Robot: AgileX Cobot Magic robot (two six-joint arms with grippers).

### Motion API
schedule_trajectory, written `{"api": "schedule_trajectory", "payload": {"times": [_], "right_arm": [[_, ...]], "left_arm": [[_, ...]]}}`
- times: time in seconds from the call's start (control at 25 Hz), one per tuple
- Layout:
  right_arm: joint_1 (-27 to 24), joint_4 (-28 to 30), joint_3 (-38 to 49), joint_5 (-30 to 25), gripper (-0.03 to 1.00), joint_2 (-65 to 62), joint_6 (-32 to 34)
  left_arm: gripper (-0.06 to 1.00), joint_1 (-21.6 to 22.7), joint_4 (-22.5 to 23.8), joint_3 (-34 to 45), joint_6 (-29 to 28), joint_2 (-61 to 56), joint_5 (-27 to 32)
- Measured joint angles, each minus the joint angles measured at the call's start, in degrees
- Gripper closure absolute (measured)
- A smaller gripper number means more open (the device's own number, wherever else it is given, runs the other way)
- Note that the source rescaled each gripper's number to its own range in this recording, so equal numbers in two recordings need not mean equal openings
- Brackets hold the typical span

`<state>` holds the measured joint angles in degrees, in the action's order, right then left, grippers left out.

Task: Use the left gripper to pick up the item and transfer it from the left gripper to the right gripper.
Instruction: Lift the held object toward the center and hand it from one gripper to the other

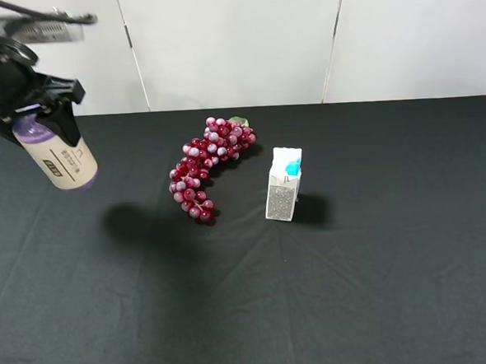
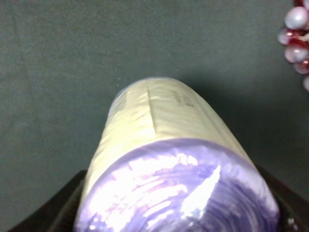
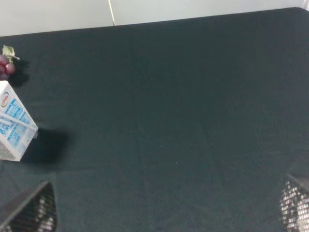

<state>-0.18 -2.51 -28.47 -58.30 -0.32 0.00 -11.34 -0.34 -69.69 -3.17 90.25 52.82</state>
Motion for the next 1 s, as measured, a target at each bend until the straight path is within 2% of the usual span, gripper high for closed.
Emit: {"api": "schedule_trajectory", "payload": {"times": [0.2,0.36,0.72,1.0], "right_arm": [[0.0,0.0,0.0,0.0,-0.03,0.0,0.0],[0.0,0.0,0.0,0.0,-0.03,0.0,0.0],[0.0,0.0,0.0,0.0,-0.03,0.0,0.0],[0.0,0.0,0.0,0.0,-0.03,0.0,0.0]], "left_arm": [[0.93,0.0,-2.7,0.0,0.0,-4.1,1.2],[0.93,0.0,-7.8,0.0,1.5,-5.6,1.2],[0.93,0.0,-28.6,0.0,14.6,-5.7,-2.3],[0.93,0.0,-39.8,0.0,22.4,-5.7,-2.4]]}}
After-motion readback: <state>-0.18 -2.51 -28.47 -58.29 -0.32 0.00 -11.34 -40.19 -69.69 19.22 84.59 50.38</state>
